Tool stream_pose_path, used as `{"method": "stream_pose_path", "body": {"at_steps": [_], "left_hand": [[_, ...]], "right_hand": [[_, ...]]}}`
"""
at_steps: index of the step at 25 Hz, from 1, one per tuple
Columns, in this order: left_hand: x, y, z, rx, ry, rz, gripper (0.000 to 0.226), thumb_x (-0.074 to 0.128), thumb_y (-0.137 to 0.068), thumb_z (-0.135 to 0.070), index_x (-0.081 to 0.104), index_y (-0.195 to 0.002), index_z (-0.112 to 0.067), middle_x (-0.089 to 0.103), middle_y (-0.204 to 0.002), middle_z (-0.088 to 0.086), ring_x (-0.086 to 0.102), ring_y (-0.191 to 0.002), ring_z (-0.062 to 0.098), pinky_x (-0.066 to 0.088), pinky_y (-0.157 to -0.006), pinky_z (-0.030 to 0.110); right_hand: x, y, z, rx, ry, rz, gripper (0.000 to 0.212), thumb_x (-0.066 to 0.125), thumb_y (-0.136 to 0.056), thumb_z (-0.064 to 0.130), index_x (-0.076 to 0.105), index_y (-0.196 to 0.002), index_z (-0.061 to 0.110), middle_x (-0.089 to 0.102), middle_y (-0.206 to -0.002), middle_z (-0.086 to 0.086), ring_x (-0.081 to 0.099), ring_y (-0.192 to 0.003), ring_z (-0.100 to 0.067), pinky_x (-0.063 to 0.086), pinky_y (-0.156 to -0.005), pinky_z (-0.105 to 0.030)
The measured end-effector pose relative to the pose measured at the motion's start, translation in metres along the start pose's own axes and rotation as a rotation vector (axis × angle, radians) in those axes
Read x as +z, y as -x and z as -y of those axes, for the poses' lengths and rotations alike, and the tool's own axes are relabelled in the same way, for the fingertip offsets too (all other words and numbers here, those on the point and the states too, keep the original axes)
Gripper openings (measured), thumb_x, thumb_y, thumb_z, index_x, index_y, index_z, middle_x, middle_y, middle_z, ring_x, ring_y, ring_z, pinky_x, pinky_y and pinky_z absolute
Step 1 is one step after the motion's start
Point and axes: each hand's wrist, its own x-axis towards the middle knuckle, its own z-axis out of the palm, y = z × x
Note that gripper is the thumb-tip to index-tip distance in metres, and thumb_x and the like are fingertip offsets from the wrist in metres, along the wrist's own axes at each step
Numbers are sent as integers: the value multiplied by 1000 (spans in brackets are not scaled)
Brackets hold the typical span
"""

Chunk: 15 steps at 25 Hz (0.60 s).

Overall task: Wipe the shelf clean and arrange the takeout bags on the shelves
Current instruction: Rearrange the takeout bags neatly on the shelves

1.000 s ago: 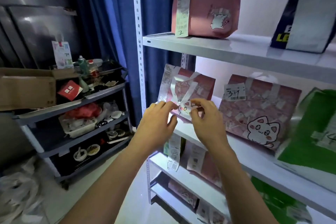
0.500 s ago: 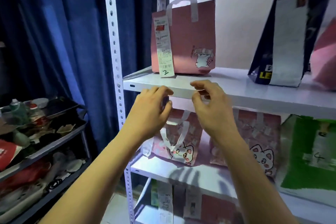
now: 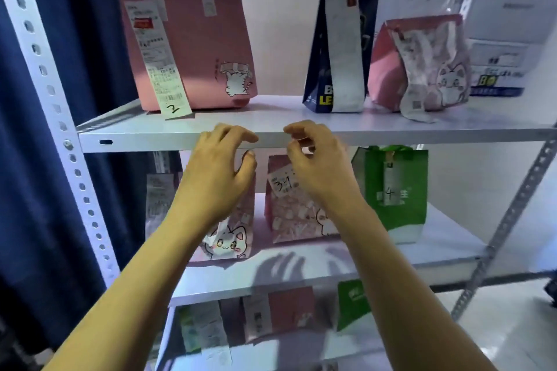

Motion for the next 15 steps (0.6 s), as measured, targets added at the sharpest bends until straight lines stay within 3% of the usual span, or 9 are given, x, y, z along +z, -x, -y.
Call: {"method": "stream_pose_path", "body": {"at_steps": [4,7,10,15], "left_hand": [[38,16,-14,26,63,76,25,51,-97,-24,60,-121,-23,57,-123,-4,45,-113,17,42,-96,35],[62,26,-15,15,63,125,26,50,-98,-26,59,-122,-24,56,-123,-6,41,-109,11,35,-93,30],[85,41,-8,-57,41,172,28,46,-97,-27,58,-122,-24,56,-121,-5,43,-105,14,38,-92,34],[117,70,-8,-208,9,237,25,47,-98,-26,58,-120,-24,56,-115,-6,40,-100,14,41,-90,36]], "right_hand": [[-27,20,-29,79,81,-45,22,57,-98,23,67,-117,24,67,-110,6,62,-97,-6,53,-92,-31],[-45,33,-58,145,120,-44,18,57,-98,21,68,-113,24,67,-105,7,61,-93,-1,52,-87,-25],[-55,47,-95,206,167,-23,19,58,-98,23,67,-114,23,66,-104,7,60,-91,1,53,-87,-26],[-51,57,-152,291,144,85,19,58,-99,24,67,-116,20,69,-101,4,65,-90,-12,57,-90,-40]]}}
